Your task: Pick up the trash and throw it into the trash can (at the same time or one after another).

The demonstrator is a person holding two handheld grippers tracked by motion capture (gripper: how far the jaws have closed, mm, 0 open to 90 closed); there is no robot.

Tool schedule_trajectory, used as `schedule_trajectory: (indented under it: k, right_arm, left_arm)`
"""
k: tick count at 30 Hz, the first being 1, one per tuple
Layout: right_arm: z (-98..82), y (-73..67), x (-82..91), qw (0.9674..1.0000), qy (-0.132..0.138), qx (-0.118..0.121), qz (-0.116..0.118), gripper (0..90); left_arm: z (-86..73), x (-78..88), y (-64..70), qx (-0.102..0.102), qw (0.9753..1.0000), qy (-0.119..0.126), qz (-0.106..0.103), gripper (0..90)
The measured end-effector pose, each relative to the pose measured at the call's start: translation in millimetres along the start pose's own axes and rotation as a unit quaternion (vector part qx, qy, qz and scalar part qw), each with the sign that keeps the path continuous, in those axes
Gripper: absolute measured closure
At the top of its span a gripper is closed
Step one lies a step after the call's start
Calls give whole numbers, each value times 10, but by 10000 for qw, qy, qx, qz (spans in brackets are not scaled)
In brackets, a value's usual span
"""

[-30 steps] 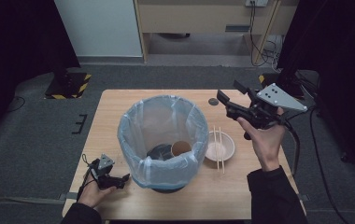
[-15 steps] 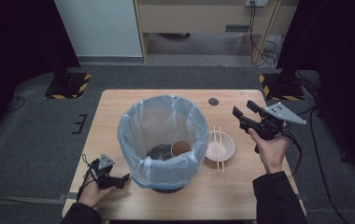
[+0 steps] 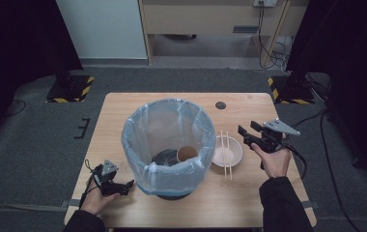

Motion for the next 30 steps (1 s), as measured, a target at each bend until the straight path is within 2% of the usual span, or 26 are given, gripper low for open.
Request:
schedule_trajectory:
  k: [4,6,8,11,14,16,22,24,30]
  right_arm:
    - [-261,-140,-140,9991,-408,45,131,518]
    - [-298,-162,-158,9988,-464,38,156,531]
    - [-401,-210,-206,9977,-646,63,209,562]
    - [-505,-251,-241,9961,-844,-51,268,617]
    - [-546,-261,-253,9955,-898,-114,278,639]
    - [-620,-296,-275,9938,-1046,-185,331,653]
    - [-693,-341,-316,9918,-1203,-215,383,661]
    - [-747,-369,-337,9901,-1327,-197,415,662]
    - [-785,-398,-352,9884,-1424,-275,455,672]
  left_arm:
    - [0,0,0,1,10000,1,0,0]
    - [0,0,0,0,10000,-1,0,0]
    - [0,0,0,0,10000,-1,0,0]
    - [0,0,0,0,10000,-1,0,0]
    - [0,0,0,2,10000,0,1,0]
    - [0,0,0,1,10000,1,1,0]
    - [0,0,0,-1,10000,-1,1,0]
    - [0,0,0,1,10000,0,1,0]
    - [0,0,0,1,10000,0,0,0]
Point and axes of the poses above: each handheld gripper's, and its own axes: x roughly backward along the jaws, z roughly out of its top, y roughly to its right, the point moved 10 cm from there along -x, roughly forward along the jaws, and after that the axes turned 14 degrees about x, right-handed, at the moved point
